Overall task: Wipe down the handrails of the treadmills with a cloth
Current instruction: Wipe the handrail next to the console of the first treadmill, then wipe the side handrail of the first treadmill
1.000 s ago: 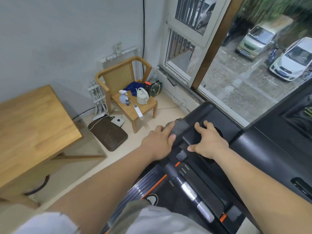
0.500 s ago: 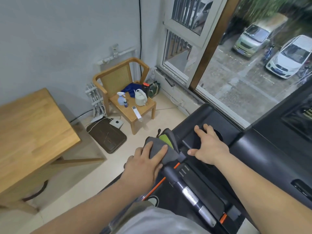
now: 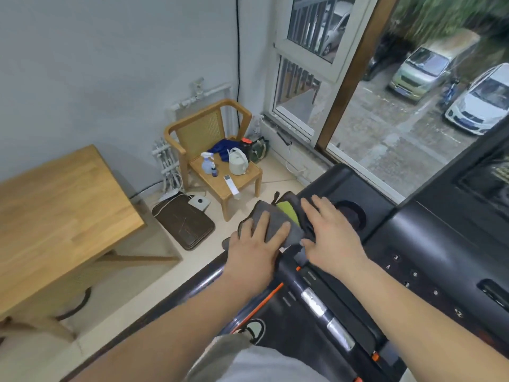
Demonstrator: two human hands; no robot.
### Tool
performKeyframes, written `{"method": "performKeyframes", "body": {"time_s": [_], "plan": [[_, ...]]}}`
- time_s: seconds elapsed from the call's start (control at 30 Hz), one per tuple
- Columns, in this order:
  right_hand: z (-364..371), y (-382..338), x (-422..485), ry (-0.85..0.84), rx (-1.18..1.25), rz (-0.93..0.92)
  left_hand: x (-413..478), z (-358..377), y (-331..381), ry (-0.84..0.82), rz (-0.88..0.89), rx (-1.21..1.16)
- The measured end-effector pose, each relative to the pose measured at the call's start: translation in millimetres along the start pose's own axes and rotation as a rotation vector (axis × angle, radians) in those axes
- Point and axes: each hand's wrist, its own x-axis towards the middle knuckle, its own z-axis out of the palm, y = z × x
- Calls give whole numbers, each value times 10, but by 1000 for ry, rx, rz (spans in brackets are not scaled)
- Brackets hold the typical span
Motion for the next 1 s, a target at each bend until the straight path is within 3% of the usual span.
{"method": "performKeyframes", "body": {"time_s": [0.07,0.13,0.2,0.33,0.53,0.73,0.83,1.0], "plan": [[27,-224,-70,-45,104,-220,-112,-35,84,7,24,-22],[72,-414,-76,-195,214,-299,-249,-82,120,36,58,-117],[158,-477,-33,-261,257,-311,-480,-97,142,127,45,-239],[393,-539,87,-178,-1,-329,-1163,115,228,294,-100,-370],[393,-729,169,-325,-129,-227,-1648,263,202,255,-241,-476],[608,-940,-67,-155,-201,-147,-1797,211,54,275,-323,-562],[730,-1209,-227,-149,-147,-94,-1950,170,-164,296,-352,-583],[1025,-1787,-601,-108,-136,-303,-2207,155,-493,263,-349,-575]]}}
